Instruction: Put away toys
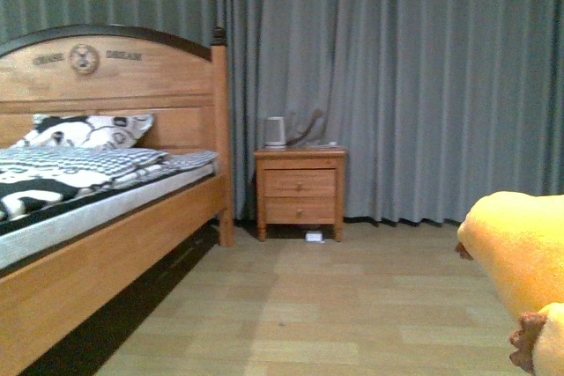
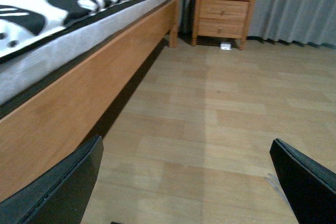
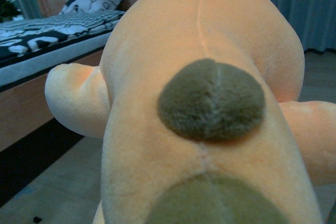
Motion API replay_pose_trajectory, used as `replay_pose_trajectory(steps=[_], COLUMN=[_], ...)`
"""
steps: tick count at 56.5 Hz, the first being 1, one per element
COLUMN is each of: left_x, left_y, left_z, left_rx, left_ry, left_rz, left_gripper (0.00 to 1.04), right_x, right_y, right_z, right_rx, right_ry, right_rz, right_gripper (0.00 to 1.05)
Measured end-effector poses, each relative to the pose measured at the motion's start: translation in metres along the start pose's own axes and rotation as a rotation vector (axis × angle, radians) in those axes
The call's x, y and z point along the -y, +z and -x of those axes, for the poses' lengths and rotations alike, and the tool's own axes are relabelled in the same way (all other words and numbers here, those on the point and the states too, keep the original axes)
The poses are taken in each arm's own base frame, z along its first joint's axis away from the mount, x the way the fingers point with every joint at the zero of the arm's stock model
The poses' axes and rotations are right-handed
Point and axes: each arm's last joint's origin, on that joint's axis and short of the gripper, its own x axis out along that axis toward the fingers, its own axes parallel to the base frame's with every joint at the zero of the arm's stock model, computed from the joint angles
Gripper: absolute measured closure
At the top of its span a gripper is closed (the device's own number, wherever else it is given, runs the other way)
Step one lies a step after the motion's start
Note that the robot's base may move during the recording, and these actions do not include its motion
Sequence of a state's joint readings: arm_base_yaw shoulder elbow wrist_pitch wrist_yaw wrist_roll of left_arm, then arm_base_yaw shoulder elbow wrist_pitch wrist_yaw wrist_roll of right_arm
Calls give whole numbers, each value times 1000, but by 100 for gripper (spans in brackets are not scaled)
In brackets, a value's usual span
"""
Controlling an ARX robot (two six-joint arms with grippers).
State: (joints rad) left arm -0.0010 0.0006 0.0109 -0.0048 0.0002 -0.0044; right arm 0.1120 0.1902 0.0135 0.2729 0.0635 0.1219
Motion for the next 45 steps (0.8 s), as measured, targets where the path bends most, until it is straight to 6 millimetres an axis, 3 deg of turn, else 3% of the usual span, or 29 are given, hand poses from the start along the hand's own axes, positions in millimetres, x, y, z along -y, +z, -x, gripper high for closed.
replay_pose_trajectory(steps=[45], left_x=[0], left_y=[0], left_z=[0], left_rx=[1], left_ry=[0], left_rz=[0], left_gripper=[6], right_x=[0], right_y=[0], right_z=[0], right_rx=[1], right_ry=[1], right_rz=[-1], right_gripper=[86])
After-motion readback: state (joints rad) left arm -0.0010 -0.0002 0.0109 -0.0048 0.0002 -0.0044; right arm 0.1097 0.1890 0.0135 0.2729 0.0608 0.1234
